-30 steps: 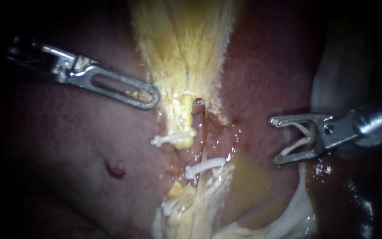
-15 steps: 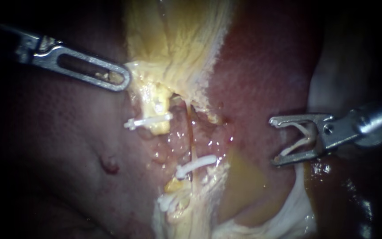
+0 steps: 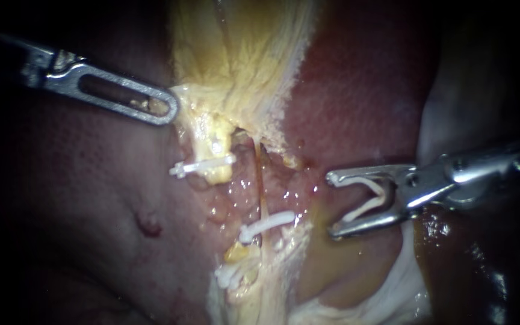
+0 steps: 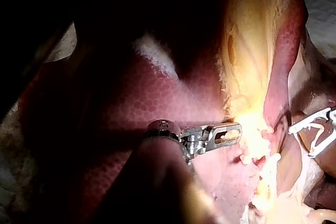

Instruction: Clipping second clip right tube

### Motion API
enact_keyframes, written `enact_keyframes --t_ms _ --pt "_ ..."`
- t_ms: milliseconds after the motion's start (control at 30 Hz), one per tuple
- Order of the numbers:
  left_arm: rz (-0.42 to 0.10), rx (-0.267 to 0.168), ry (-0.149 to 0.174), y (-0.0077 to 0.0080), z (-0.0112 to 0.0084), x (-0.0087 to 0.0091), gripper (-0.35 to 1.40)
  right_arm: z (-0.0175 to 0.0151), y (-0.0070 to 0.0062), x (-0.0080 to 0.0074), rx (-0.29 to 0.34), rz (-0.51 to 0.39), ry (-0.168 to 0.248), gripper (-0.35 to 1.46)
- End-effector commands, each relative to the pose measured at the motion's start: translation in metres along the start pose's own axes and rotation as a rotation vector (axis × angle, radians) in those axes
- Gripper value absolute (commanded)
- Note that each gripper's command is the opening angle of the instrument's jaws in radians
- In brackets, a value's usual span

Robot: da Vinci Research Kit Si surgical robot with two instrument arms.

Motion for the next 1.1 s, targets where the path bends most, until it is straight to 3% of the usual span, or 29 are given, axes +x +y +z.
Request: enact_keyframes --t_ms 33,333,633,767,1100 --pt "0.000 -0.001 0.000 0.0000 0.0000 0.0000 -0.35 0.0007 0.0002 0.0000 0.008 0.012 -0.001 0.50" --pt "0.000 -0.001 0.000 0.0000 0.0000 0.0001 -0.35 0.0047 0.0014 -0.0011 0.053 0.091 -0.001 0.49" --pt "0.001 -0.005 -0.003 -0.0001 0.0001 0.0003 -0.35 0.0066 0.0042 -0.0032 0.046 0.150 -0.001 0.49" --pt "0.001 -0.005 -0.003 -0.0001 0.0001 0.0003 -0.35 0.0074 0.0048 -0.0036 0.060 0.171 -0.002 0.49" --pt "0.001 -0.004 -0.002 -0.0001 0.0003 0.0004 -0.35 0.0100 0.0051 -0.0032 0.132 0.214 0.066 0.49"
